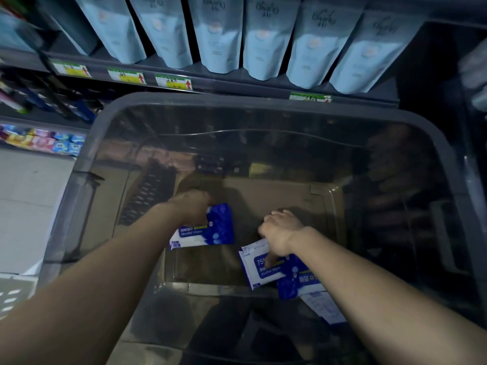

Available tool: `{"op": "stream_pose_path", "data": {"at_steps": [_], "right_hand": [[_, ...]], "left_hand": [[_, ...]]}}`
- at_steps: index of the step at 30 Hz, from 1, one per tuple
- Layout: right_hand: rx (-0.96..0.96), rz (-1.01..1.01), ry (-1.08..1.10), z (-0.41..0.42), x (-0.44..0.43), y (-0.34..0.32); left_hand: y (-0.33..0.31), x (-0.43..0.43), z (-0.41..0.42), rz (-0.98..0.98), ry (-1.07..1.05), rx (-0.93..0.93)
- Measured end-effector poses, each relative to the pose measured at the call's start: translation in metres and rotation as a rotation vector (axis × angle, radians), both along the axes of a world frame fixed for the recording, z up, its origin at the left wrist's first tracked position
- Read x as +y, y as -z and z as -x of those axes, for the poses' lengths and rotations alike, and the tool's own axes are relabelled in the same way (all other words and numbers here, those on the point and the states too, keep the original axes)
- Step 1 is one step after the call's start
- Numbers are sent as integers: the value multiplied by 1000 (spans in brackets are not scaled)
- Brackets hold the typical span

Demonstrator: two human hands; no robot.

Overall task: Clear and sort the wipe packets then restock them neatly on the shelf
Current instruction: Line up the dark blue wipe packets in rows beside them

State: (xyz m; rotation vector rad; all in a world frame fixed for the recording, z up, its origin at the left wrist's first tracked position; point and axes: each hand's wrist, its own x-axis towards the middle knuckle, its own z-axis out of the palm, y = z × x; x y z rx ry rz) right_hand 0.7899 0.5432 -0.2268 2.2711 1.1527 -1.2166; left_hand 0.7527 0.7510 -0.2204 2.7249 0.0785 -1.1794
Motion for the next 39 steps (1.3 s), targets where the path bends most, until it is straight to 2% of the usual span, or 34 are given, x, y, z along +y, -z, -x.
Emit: {"op": "stream_pose_path", "data": {"at_steps": [3, 6, 10, 12, 16, 19, 22, 24, 28, 31, 33, 39], "right_hand": [[88, -27, 136, 1, -7, 1], [91, -48, 190, 0, -13, -1], [127, -71, 246, 2, -19, 0], [138, -90, 274, 3, -23, -2], [141, -177, 459, -2, -30, -18], [-9, -343, 612, -10, -39, -43], [-144, -513, 820, -14, -53, -78], [-191, -645, 966, -11, -68, -100], [-228, -990, 1259, 10, -97, -139], [-367, -1173, 1375, 40, -115, -168], [-472, -1257, 1450, 65, -129, -183], [-783, -1319, 1650, 157, -187, -225]], "left_hand": [[11, 0, 12, 26, -28, -25], [18, 5, 19, -9, -55, -55], [18, 7, 22, -173, -60, 30], [13, 2, 25, -148, -100, 105], [-2, -4, 31, 72, -295, 75], [-23, -12, 34, 292, -458, -33], [-46, -21, 29, 611, -645, -212], [-64, -32, 21, 736, -769, -266], [-108, -72, 5, 1102, -1001, -162], [-140, -103, 5, 1285, -928, -65], [-156, -124, 10, 1319, -807, -54], [-208, -204, 53, 1407, -458, -110]]}}
